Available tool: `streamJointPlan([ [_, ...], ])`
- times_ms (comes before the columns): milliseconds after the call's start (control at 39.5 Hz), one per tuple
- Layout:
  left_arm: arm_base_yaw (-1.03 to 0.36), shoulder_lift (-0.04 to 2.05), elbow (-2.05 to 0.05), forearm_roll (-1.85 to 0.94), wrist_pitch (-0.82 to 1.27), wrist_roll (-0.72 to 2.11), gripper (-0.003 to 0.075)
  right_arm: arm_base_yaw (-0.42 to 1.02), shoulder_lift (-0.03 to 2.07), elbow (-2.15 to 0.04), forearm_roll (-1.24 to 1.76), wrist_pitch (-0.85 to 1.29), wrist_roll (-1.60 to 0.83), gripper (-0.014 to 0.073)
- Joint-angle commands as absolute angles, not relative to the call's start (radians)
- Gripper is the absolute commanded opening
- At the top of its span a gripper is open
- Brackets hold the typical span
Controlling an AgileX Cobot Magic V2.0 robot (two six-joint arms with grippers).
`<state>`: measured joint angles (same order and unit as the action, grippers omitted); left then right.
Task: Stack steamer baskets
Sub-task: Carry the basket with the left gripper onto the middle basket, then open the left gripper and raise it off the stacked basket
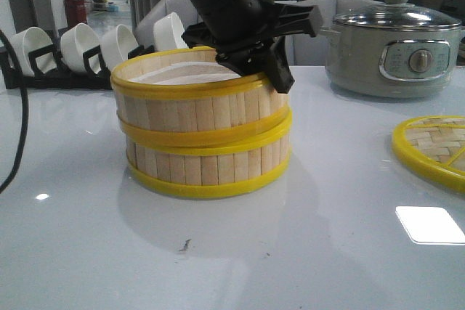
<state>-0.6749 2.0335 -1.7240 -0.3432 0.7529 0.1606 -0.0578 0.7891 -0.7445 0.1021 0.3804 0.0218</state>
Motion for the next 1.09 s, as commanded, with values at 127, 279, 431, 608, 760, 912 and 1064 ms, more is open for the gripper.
streamJointPlan([
  [127,-0.683,1.981,-1.758,-0.393,0.682,0.167,0.0087,-0.059,0.785,-0.779,0.101,0.299,0.015,0.054],
  [279,-0.69,1.981,-1.758,-0.431,0.677,0.167,0.0087,-0.059,0.785,-0.779,0.101,0.299,0.015,0.054],
  [431,-0.701,1.981,-1.758,-0.424,0.668,0.186,0.0087,-0.059,0.785,-0.779,0.101,0.299,0.015,0.054],
  [608,-0.704,1.981,-1.758,-0.424,0.668,0.191,0.0087,-0.059,0.785,-0.779,0.101,0.298,0.015,0.054],
  [760,-0.704,1.981,-1.758,-0.424,0.668,0.191,0.0087,-0.059,0.785,-0.779,0.101,0.298,0.015,0.054],
  [912,-0.704,1.981,-1.758,-0.382,0.664,0.191,0.0113,-0.059,0.785,-0.779,0.101,0.298,0.015,0.054],
  [1064,-0.704,1.981,-1.758,-0.382,0.659,0.191,0.0224,-0.059,0.785,-0.779,0.101,0.298,0.015,0.054],
])
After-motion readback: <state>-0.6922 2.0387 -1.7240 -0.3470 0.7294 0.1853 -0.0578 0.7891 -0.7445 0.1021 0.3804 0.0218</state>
